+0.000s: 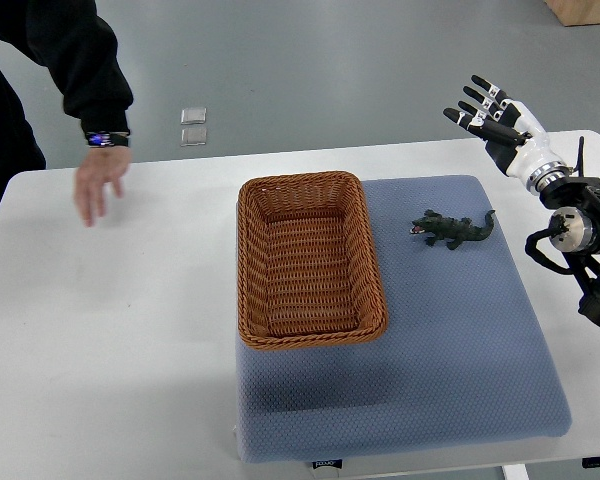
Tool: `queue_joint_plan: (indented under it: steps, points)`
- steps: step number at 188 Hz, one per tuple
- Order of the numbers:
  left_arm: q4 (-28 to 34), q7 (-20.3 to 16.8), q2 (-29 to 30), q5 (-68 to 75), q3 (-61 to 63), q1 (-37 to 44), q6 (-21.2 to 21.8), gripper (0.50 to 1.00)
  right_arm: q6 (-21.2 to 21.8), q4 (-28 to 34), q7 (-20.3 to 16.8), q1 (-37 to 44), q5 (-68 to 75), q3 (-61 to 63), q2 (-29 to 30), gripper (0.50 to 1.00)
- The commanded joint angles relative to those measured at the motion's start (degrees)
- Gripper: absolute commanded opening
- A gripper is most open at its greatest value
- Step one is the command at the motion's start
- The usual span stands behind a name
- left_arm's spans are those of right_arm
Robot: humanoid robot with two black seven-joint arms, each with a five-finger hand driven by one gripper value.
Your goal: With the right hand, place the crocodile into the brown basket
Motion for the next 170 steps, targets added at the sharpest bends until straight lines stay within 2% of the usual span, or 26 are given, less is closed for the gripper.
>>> queue_joint_plan:
  steps: [1, 170]
  points:
    - [0.0, 0.0, 0.0, 0.0, 0.1, 0.0, 0.0, 1.000, 0.0, 0.1, 0.0, 0.1, 0.1, 0.0, 0.0, 0.932]
    - [0.0, 0.0, 0.0, 0.0, 0.0, 0.1, 0.0, 1.000, 0.4, 0.4, 0.2, 0.3, 0.3, 0.4, 0.2, 0.932]
